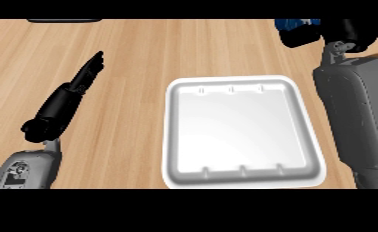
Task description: Pick the can from the tray and place it in the cardboard box
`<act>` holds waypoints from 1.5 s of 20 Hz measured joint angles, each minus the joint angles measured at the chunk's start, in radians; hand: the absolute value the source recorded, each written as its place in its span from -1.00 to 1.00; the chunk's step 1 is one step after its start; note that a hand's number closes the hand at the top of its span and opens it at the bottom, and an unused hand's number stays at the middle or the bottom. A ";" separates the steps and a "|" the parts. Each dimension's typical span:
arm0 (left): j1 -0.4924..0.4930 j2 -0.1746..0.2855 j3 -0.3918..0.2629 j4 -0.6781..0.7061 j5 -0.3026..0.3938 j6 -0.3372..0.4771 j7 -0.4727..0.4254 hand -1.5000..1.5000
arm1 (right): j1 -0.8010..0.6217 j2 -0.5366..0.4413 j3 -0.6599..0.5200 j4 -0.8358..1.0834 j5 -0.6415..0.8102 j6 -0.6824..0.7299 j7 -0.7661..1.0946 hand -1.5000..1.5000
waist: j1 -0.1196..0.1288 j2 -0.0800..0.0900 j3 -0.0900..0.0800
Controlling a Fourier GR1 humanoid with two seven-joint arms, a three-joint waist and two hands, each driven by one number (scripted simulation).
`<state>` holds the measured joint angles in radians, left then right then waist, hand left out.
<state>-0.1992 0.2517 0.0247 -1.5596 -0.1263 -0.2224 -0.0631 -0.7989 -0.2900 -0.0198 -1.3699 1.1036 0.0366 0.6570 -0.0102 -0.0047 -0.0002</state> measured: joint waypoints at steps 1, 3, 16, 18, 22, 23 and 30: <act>-0.007 0.000 0.001 -0.005 0.002 -0.001 0.012 0.00 | 0.006 -0.021 -0.025 -0.009 -0.003 -0.002 0.006 1.00 | 0.000 0.000 0.000; -0.015 -0.003 0.001 0.001 -0.002 0.000 0.012 0.00 | 0.011 -0.063 -0.083 -0.006 -0.018 -0.012 0.004 1.00 | 0.002 0.002 0.000; -0.020 -0.009 0.006 0.012 -0.011 -0.014 -0.005 0.00 | 0.075 -0.324 -0.292 0.253 -0.132 0.110 -0.163 1.00 | 0.012 0.007 0.000; -0.014 -0.009 0.006 0.012 -0.015 -0.012 -0.007 0.00 | 0.090 -0.356 -0.315 0.296 -0.167 0.176 -0.191 1.00 | 0.011 0.007 0.000; -0.004 -0.010 0.008 0.000 -0.013 -0.018 -0.007 0.00 | 0.120 -0.408 -0.344 0.381 -0.215 0.263 -0.260 1.00 | 0.013 0.006 0.000; -0.013 -0.010 0.011 0.000 -0.010 -0.019 -0.001 0.00 | 0.123 -0.428 -0.348 0.405 -0.223 0.292 -0.280 1.00 | 0.014 0.007 0.001; -0.017 -0.019 0.009 0.007 -0.019 -0.019 0.000 0.00 | 0.169 -0.490 -0.361 0.541 -0.275 0.416 -0.419 -1.00 | 0.014 0.007 0.001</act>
<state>-0.2160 0.2329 0.0334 -1.5523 -0.1451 -0.2415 -0.0628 -0.6303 -0.7797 -0.3813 -0.8288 0.8286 0.4528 0.2378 0.0037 0.0019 0.0007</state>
